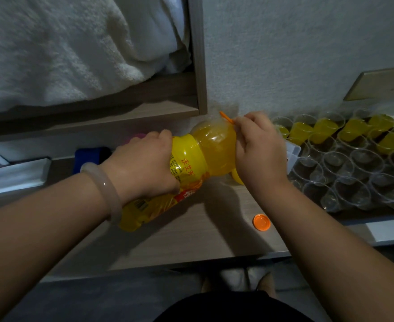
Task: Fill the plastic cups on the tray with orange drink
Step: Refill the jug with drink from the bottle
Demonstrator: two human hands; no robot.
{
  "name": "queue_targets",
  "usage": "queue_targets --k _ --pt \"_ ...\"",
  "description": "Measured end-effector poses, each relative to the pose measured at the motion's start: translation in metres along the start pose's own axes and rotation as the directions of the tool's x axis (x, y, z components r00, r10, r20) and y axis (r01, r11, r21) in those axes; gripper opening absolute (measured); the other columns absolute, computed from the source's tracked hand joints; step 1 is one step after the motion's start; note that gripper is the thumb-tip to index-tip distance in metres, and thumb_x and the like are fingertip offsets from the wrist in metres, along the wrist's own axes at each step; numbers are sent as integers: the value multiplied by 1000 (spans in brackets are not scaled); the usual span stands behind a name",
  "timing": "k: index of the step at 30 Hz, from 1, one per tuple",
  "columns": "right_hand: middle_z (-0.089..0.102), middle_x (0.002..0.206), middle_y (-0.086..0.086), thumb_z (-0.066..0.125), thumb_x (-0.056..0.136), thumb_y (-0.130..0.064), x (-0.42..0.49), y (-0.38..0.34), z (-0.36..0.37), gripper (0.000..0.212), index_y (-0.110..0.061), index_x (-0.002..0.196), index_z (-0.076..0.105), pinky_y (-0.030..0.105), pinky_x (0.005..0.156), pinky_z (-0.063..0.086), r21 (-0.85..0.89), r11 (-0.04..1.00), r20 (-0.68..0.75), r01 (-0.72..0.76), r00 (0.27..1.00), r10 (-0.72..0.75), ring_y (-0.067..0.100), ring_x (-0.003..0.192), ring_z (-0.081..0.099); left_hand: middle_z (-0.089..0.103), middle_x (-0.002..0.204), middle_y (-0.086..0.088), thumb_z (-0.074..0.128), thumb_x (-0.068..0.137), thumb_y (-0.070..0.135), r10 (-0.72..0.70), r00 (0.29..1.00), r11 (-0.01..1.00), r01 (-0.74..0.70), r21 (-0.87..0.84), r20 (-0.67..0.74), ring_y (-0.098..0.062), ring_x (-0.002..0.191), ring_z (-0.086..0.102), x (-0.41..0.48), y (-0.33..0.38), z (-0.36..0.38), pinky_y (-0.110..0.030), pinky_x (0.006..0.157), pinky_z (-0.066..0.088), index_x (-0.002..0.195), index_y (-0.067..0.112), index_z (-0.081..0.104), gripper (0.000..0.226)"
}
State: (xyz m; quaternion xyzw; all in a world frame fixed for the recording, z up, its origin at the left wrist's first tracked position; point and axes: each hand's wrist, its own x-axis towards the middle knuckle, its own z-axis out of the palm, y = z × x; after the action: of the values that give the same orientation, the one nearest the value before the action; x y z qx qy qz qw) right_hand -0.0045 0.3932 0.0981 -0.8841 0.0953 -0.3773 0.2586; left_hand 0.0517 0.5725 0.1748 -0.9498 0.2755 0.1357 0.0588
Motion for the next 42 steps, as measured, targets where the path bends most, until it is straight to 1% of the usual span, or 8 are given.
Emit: queue_targets --k 4,8,15,22,27,33,38,42 --pt "61 95 9 51 90 -14 0 1 0 21 -5 96 68 26 62 33 3 1000 8 -11 1000 11 25 74 57 48 120 -4 80 57 55 -4 1000 1000 4 2 4 -30 109 51 0 1 0 -46 88 49 124 21 36 87" --pt "61 94 8 43 89 -21 0 1 -2 30 -6 95 68 25 61 31 17 1000 -3 -2 1000 2 21 75 55 48 120 -5 81 56 55 -9 1000 1000 9 8 -3 -31 110 51 1 3 -2 -44 87 49 122 20 37 86" --pt "61 94 6 42 89 -22 1 3 -3 32 -6 94 68 22 61 30 43 999 -22 -6 1000 7 9 75 48 48 121 -5 80 56 57 -4 1000 1000 4 22 -14 -31 110 52 2 4 -4 -43 88 48 122 21 37 87" --pt "61 94 10 48 87 -12 1 4 -3 23 -4 95 68 25 61 34 28 1000 -18 1 1000 0 22 75 56 48 120 -4 80 56 58 -6 1000 1000 6 29 -10 -30 108 52 1 5 -4 -43 85 49 122 22 36 87" --pt "62 94 10 54 88 -8 1 4 -3 17 -4 95 69 25 61 32 8 1000 -12 -12 1000 13 23 73 57 48 120 -4 80 56 58 2 1000 999 -2 36 -5 -29 107 52 2 4 -5 -44 85 49 125 22 35 89" --pt "61 94 8 53 88 -9 1 5 -2 16 -5 94 68 24 61 29 -7 1000 -6 -16 1000 16 20 73 55 47 121 -3 79 57 59 -6 1000 999 5 43 12 -28 109 51 3 4 -6 -44 85 49 126 23 33 90" --pt "61 95 8 52 89 -12 1 6 -2 18 -5 96 68 25 62 31 13 1000 -2 -24 1000 24 22 74 56 47 117 -2 79 57 58 -11 1000 999 11 50 8 -28 106 52 3 4 -6 -42 82 49 124 23 34 88" --pt "62 95 8 52 90 -15 1 5 -2 20 -5 96 69 25 62 31 15 1000 -5 -26 1000 26 22 74 57 47 118 -3 79 57 58 -5 1000 998 5 55 9 -29 106 52 4 4 -6 -44 84 49 126 23 34 90"
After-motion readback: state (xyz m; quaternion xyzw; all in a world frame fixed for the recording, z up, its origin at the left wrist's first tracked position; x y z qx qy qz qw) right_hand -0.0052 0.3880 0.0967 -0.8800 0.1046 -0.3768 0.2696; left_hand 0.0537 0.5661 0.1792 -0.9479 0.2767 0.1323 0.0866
